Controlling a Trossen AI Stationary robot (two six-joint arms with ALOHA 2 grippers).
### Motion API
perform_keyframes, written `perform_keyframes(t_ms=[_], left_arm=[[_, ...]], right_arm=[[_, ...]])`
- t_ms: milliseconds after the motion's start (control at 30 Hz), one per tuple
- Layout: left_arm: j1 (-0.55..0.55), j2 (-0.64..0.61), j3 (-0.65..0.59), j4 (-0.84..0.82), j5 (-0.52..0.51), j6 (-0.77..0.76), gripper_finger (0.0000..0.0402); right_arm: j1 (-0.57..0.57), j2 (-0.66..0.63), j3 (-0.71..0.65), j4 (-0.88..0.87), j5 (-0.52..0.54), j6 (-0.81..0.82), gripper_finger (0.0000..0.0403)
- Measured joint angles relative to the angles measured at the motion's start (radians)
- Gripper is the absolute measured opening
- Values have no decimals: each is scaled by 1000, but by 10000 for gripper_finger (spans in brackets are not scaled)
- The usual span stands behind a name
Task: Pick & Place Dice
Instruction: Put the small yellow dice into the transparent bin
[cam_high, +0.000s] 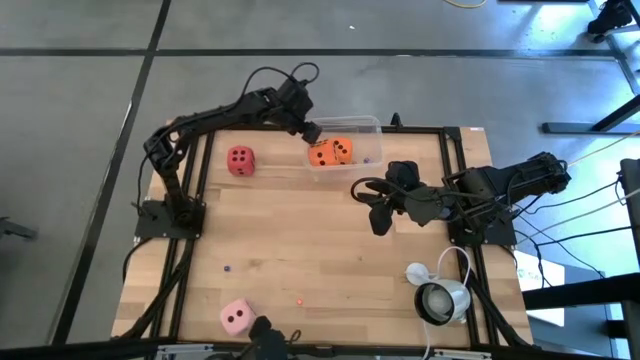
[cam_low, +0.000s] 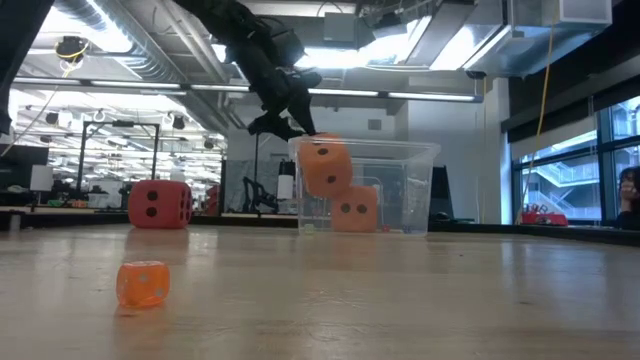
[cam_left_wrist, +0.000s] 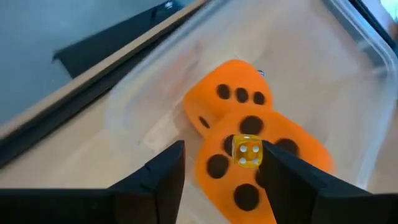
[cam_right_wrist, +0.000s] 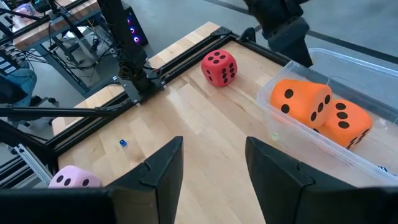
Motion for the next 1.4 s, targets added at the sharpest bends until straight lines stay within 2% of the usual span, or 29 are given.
perform_keyframes(t_ms=[400, 700, 800, 900, 1000, 1100, 1233, 1300, 1400], left_arm=[[-6, 0, 0, -4, -1, -2, 189], [-8, -43, 1, 81, 58, 12, 189], [-3, -43, 0, 78, 116, -21, 189], [10, -43, 0, 83, 227, -98, 189], [16, -42, 0, 101, 292, -160, 189], [16, -42, 0, 140, 353, -216, 189], [12, -42, 0, 185, 366, -272, 189], [7, -42, 0, 212, 364, -291, 189], [-5, -42, 0, 246, 379, -314, 189]], right_arm=[[0, 0, 0, 0, 0, 0, 173], [0, 0, 0, -1, 24, 0, 173], [-14, 7, 1, -15, 121, 4, 172], [-53, 13, 0, -36, 138, 9, 162], [-116, 21, 1, -28, 75, 10, 135], [-202, 29, 0, -10, 17, 19, 91], [-316, 42, 0, 76, -82, -74, 21], [-367, 52, 0, 151, -188, -139, 7], [-435, 80, 1, 283, -336, -169, 8]])
